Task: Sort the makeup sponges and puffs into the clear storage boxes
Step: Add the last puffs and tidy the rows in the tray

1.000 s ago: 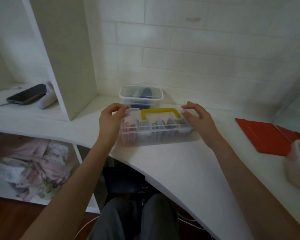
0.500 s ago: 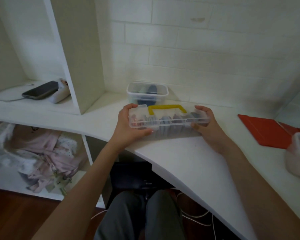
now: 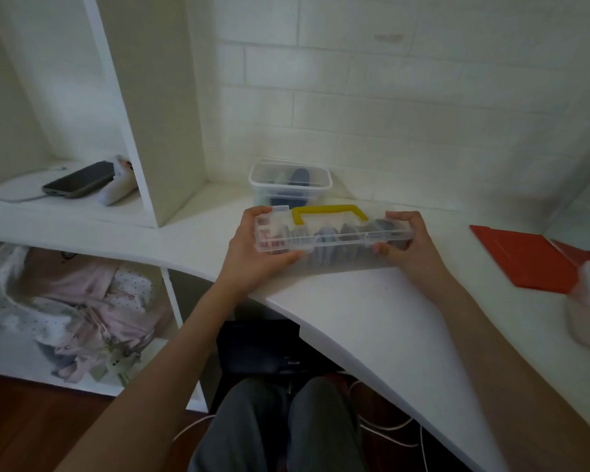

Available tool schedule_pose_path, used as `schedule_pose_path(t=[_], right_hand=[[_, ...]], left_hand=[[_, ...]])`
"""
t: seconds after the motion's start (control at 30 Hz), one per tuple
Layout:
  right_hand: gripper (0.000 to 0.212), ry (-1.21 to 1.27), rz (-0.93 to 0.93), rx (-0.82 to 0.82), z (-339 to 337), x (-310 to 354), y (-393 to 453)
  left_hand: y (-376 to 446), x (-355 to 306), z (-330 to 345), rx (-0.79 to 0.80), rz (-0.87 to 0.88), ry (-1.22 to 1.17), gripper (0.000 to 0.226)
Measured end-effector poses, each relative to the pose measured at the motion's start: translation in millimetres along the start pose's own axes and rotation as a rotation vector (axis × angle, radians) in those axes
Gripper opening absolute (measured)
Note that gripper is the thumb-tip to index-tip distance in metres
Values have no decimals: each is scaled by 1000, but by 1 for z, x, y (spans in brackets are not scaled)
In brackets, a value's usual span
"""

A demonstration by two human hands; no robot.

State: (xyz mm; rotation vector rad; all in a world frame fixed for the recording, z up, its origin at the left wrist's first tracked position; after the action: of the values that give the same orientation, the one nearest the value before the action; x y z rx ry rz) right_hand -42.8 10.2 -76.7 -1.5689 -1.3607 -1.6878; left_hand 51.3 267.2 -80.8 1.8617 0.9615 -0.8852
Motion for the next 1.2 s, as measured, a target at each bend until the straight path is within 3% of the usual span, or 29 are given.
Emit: schedule_pose_path(t=[0.2,0.4,0.7,0.83,0.97,1.07,1.2], right_hand=[[56,16,-3,-12,2,-3,0],[54,-31,-25,-86,5,-11,5],[55,4,-11,-170,10,-8,3],[56,-27,-9,-234,3,-6,0],[26,130,35,-379,-12,-8,-4],[15,-60,-20,-500,-21,0,-7],[21,-522,-149,-477,-34,11,-9]], left_hand=[[4,1,0,-13,-21,-63,95],[6,2,-1,-32,4,-59,73],[11,2,9,-39,-59,-20,91],[10,1,19,-1,-45,72,85],[15,2,25,112,-47,56,80],[20,-6,36,149,-17,16,84],[29,-23,56,110,99,9,83]])
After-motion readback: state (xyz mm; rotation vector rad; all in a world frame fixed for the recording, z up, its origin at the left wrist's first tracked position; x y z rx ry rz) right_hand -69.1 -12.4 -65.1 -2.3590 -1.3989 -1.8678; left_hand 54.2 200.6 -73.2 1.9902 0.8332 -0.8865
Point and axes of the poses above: each hand's wrist, its own y-axis towards the middle knuckle, its own z-axis out of the palm, x = y × z, the point moved 4 cm from there along y, towards the middle knuckle, and after that the axes turned 5 degrees about y, right-handed, at the moved point
